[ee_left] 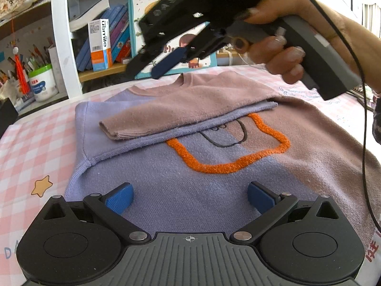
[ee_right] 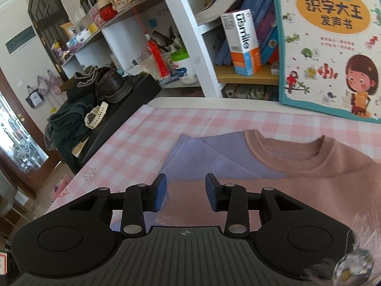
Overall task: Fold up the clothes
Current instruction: 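Open the right tool to release the pink sleeve on the chest, then move the right tool to the pink hem while the left tool moves to the lavender hem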
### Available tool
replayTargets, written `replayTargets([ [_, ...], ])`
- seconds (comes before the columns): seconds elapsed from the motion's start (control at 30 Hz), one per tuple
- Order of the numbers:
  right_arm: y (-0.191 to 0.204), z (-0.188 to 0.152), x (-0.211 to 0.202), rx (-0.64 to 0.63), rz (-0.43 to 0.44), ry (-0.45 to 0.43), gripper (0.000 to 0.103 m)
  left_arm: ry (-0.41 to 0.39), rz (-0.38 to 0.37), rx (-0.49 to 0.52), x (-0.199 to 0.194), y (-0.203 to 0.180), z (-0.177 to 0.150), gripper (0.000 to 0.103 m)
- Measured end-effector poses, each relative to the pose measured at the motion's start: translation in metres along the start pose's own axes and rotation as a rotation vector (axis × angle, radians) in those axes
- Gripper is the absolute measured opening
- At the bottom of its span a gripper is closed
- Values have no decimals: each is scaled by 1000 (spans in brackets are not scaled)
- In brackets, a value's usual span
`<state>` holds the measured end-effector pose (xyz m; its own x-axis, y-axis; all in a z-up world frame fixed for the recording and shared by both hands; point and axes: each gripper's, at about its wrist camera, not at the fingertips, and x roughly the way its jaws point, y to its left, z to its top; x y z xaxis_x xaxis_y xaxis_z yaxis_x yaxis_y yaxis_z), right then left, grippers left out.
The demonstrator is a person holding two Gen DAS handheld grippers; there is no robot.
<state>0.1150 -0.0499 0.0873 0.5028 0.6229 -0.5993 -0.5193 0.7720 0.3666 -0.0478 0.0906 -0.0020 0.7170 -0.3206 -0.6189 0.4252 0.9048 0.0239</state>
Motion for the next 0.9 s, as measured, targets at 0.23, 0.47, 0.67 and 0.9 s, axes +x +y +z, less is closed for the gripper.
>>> replayTargets([
  [0.23, -16, -23, -30, 2, -57, -4, 39, 3, -1, -2, 0, 0, 0, 103],
  [0.47, -38, -58, -77, 59, -97, -12, 41, 7, -6, -4, 1, 1, 1, 103],
  [0.67, -41, -93, -118, 79, -125, -29, 45, 8, -3, -4, 1, 0, 1, 103],
  [0.9, -46, -135, -154, 166, -120, -82, 46, -41, 103, -26, -8, -3, -1, 103],
])
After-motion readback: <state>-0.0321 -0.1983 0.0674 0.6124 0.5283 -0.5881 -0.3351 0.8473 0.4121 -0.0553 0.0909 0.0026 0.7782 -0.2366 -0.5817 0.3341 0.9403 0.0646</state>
